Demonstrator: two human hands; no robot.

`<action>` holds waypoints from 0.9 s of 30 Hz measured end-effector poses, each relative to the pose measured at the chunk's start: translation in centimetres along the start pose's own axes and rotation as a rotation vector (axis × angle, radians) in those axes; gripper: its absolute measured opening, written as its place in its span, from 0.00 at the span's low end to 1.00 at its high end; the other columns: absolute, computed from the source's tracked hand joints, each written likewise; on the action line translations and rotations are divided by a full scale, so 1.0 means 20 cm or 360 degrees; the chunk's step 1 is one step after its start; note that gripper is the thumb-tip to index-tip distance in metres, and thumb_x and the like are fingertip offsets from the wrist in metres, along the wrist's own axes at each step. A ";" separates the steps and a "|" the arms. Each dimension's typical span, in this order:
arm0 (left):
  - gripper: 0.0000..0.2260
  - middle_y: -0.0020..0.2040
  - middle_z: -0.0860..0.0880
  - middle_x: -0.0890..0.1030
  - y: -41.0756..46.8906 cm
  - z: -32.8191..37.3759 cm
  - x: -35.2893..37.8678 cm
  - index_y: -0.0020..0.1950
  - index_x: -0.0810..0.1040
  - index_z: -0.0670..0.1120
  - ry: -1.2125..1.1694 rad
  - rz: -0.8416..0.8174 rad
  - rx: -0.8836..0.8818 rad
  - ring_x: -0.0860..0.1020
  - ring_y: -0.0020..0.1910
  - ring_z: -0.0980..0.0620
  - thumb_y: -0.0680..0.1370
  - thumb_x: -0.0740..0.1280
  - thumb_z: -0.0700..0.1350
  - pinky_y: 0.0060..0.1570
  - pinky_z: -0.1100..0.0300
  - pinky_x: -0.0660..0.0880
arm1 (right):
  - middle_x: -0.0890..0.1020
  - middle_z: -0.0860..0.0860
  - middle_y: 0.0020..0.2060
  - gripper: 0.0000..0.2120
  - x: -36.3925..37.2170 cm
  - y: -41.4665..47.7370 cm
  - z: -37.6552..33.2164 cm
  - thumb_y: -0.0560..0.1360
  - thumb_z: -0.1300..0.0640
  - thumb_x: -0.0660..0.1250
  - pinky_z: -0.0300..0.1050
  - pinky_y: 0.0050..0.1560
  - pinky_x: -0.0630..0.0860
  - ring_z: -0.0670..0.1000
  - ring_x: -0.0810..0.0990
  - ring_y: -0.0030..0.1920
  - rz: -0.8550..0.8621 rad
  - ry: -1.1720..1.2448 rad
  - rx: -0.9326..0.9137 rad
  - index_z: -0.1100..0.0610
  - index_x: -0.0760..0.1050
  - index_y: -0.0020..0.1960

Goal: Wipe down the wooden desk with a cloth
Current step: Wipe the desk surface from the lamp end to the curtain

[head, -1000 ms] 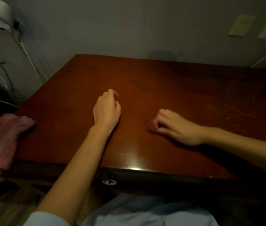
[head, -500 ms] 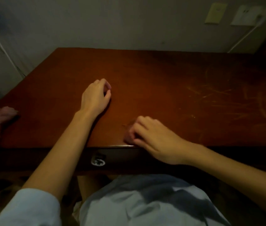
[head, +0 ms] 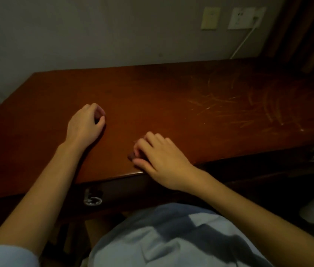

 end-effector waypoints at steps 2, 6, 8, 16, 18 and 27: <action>0.07 0.51 0.50 0.73 0.00 0.00 0.00 0.56 0.75 0.48 -0.0012 -0.0013 -0.0001 0.72 0.48 0.54 0.79 0.64 0.45 0.46 0.57 0.71 | 0.69 0.46 0.53 0.09 -0.08 -0.12 0.10 0.79 0.45 0.56 0.45 0.51 0.64 0.48 0.68 0.53 0.0024 0.0006 0.0089 0.48 0.68 0.54; 0.06 0.50 0.51 0.73 0.01 0.02 0.01 0.55 0.74 0.49 -0.0039 -0.0011 0.0002 0.73 0.47 0.54 0.79 0.64 0.46 0.44 0.59 0.70 | 0.66 0.44 0.49 0.08 -0.25 -0.34 0.54 0.79 0.46 0.56 0.42 0.50 0.59 0.47 0.68 0.54 0.0064 -0.0137 0.0666 0.48 0.68 0.54; 0.06 0.50 0.52 0.73 0.02 0.06 0.02 0.55 0.74 0.50 -0.0055 -0.0015 0.0024 0.73 0.47 0.55 0.79 0.64 0.46 0.43 0.59 0.70 | 0.67 0.46 0.50 0.09 -0.27 -0.32 0.69 0.80 0.46 0.55 0.43 0.51 0.60 0.50 0.69 0.55 0.0067 -0.0158 0.0865 0.49 0.68 0.54; 0.03 0.48 0.53 0.73 0.05 0.40 0.07 0.52 0.74 0.51 -0.0076 -0.0058 0.0228 0.72 0.42 0.57 0.79 0.63 0.48 0.37 0.65 0.66 | 0.68 0.47 0.53 0.08 -0.08 -0.07 0.23 0.80 0.46 0.54 0.46 0.52 0.65 0.49 0.67 0.52 -0.0034 0.0012 0.0147 0.48 0.67 0.55; 0.04 0.48 0.53 0.73 0.05 0.45 0.11 0.53 0.74 0.51 -0.0054 -0.0086 0.0240 0.73 0.43 0.57 0.79 0.63 0.48 0.39 0.65 0.67 | 0.68 0.46 0.53 0.09 -0.14 -0.18 0.27 0.80 0.44 0.52 0.45 0.51 0.65 0.47 0.67 0.51 -0.0096 0.0042 -0.0002 0.47 0.67 0.54; 0.07 0.47 0.54 0.72 0.04 0.50 0.18 0.56 0.73 0.49 0.0061 -0.0007 -0.0033 0.73 0.44 0.58 0.80 0.63 0.48 0.38 0.67 0.66 | 0.68 0.47 0.51 0.09 -0.23 -0.01 1.07 0.81 0.46 0.53 0.44 0.54 0.64 0.49 0.68 0.55 -0.0176 -0.0034 0.0489 0.49 0.67 0.54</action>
Point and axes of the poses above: each hand's wrist, its own y-axis towards the middle knuckle, its own x-axis out of the palm, z = x × y, the point moved 4 cm from there along y, towards the middle knuckle
